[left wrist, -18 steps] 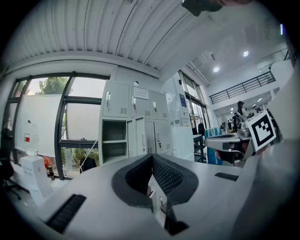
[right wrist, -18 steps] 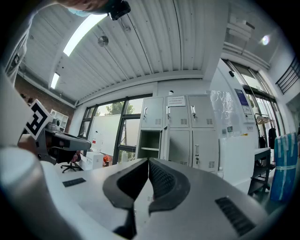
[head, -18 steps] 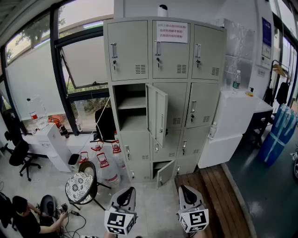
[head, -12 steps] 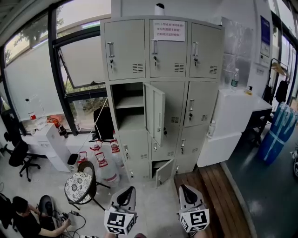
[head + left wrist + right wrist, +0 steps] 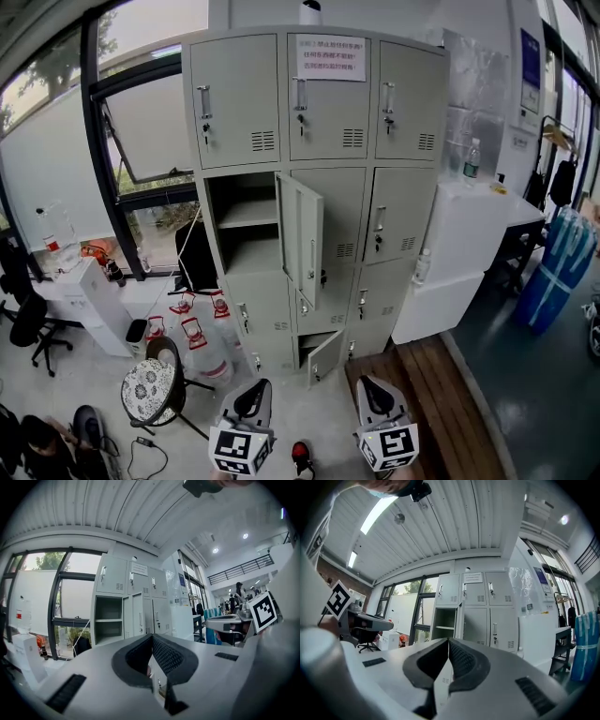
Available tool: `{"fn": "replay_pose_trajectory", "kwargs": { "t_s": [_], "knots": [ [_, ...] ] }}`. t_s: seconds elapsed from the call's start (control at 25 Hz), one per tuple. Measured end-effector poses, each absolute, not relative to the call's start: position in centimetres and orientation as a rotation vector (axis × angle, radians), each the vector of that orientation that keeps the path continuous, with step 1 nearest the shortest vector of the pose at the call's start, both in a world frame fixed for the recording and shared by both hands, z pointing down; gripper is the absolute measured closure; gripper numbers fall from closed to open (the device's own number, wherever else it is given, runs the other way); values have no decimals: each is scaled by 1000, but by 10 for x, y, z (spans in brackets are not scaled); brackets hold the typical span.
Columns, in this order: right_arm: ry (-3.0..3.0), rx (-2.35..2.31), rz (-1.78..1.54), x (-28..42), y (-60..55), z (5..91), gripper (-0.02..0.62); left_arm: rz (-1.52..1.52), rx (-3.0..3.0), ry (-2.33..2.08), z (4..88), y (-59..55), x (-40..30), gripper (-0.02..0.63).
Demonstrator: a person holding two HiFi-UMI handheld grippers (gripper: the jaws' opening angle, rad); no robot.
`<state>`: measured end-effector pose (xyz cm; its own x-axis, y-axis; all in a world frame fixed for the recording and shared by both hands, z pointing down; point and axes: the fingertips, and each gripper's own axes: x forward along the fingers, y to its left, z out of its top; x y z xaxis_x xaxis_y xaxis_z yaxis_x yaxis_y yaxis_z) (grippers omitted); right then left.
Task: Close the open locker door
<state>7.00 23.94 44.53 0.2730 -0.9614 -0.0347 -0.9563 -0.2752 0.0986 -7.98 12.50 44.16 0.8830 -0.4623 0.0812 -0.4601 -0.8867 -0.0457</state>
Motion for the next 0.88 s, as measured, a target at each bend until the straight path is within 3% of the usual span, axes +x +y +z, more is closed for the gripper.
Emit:
{"fn": "replay_pose_trajectory", "kwargs": {
  "t_s": [0.88],
  "knots": [
    [-1907,2438,-143,190,25,427,577,-149,-3041,735,431,-76,44,584]
  ]
}}
